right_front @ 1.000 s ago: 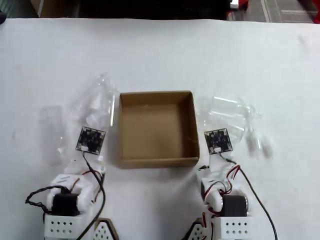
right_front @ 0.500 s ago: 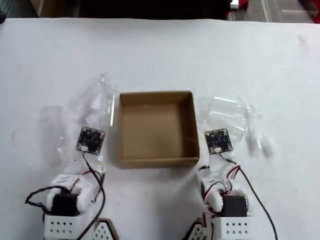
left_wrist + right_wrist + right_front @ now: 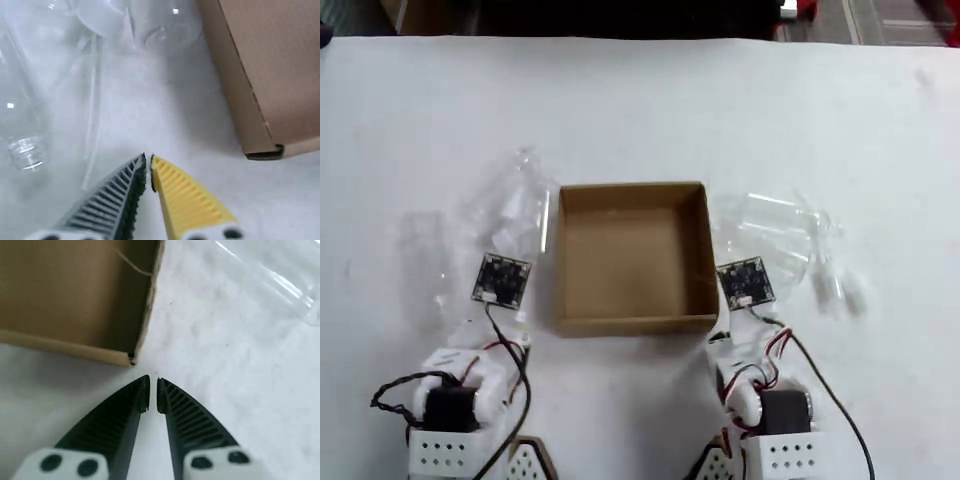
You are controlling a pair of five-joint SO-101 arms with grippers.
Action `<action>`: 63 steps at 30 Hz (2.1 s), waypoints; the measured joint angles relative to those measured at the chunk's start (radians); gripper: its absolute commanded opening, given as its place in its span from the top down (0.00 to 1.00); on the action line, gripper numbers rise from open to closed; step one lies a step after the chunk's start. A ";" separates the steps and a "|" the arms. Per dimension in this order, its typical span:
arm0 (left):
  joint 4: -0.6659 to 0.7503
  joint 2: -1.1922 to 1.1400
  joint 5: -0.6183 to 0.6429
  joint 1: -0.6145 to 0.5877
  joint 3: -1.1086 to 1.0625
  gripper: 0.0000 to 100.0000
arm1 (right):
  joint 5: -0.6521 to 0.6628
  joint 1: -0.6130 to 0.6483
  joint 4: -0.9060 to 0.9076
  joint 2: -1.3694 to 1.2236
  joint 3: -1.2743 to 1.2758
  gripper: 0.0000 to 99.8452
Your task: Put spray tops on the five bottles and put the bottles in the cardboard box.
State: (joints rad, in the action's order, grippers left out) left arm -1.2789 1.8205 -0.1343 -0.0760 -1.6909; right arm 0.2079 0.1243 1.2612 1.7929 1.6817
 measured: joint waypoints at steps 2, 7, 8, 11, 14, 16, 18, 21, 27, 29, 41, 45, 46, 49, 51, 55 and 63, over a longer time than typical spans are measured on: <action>0.000 0.000 0.000 0.000 0.000 0.98 | 0.000 0.008 0.000 0.000 0.000 0.98; 0.000 0.000 0.000 0.000 0.000 0.98 | 0.000 -0.011 -0.123 -0.002 0.000 0.98; 0.000 0.000 0.000 0.000 0.000 0.98 | 0.000 -0.037 -0.160 -0.002 0.000 0.98; 0.000 0.000 0.000 0.000 0.000 0.98 | 0.000 -0.100 -0.288 -0.002 0.000 0.98; 0.000 0.000 0.000 0.000 0.000 0.98 | 0.000 -0.160 -0.348 -0.002 0.000 0.98; 0.000 0.000 0.000 0.000 0.000 0.98 | 0.000 -0.201 -0.348 -0.002 0.000 0.98; 0.000 0.000 0.000 0.000 0.000 0.98 | 0.000 -0.264 -0.348 -0.002 0.000 0.98; 0.000 0.000 0.000 0.000 0.000 0.98 | 0.000 -0.402 -0.348 -0.002 -0.005 0.98; 0.000 0.000 0.000 0.000 0.000 0.98 | -0.002 -0.448 -0.348 -0.002 -0.011 0.98; 0.000 0.000 0.000 0.000 0.000 0.98 | -0.002 -0.374 -0.348 -0.002 -0.006 0.98; 0.000 0.000 0.000 0.000 0.000 0.98 | 0.000 -0.224 -0.348 -0.002 0.000 0.98; 0.000 0.000 0.000 0.000 0.000 0.98 | 0.000 -0.224 -0.348 -0.002 0.000 0.98; 0.000 0.000 0.000 0.000 0.000 0.98 | 0.000 -0.224 -0.348 -0.002 0.000 0.98; 0.000 0.000 0.000 0.000 0.000 0.98 | -0.002 -0.186 -0.368 -0.002 0.000 0.98; 0.000 0.000 0.000 0.000 0.000 0.98 | 0.008 -0.133 -0.385 -0.002 0.000 0.98; 0.000 0.000 0.000 0.000 0.000 0.98 | 0.046 -0.115 -0.422 -0.002 0.000 0.98; 0.000 0.000 0.000 0.000 0.000 0.98 | 0.051 -0.133 -0.445 -0.002 0.000 0.98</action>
State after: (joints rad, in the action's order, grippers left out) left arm -1.2789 1.8205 -0.1343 -0.0760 -1.6909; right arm 0.2585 -0.0092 0.8163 1.7914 1.6817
